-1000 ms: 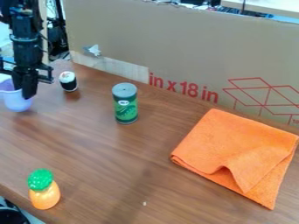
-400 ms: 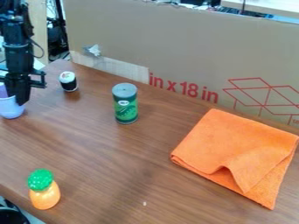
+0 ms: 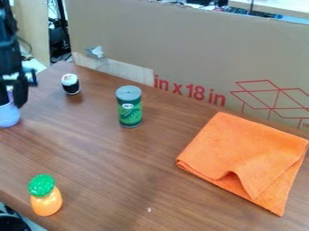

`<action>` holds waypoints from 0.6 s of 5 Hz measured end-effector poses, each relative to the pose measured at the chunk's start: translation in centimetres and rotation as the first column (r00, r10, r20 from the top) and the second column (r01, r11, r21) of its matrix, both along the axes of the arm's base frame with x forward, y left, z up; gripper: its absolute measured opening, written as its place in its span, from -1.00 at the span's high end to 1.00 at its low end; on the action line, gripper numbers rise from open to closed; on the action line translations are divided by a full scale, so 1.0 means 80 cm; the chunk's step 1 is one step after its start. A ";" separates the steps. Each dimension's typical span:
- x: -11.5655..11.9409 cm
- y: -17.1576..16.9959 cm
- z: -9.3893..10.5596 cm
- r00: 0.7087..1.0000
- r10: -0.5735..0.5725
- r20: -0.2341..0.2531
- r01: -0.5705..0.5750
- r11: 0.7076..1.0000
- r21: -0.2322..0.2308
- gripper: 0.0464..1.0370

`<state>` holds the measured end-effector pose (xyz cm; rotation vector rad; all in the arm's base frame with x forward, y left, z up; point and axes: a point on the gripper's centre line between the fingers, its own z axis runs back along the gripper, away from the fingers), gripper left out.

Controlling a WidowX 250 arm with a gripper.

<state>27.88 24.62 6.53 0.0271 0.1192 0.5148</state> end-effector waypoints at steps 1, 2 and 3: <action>0.004 -0.013 0.047 0.997 -0.059 0.056 0.058 0.998 0.027 -0.77; -0.008 -0.033 0.074 0.992 -0.084 0.091 0.082 0.996 0.023 -0.95; -0.023 -0.088 0.074 0.981 -0.185 0.060 0.186 0.982 -0.023 -0.94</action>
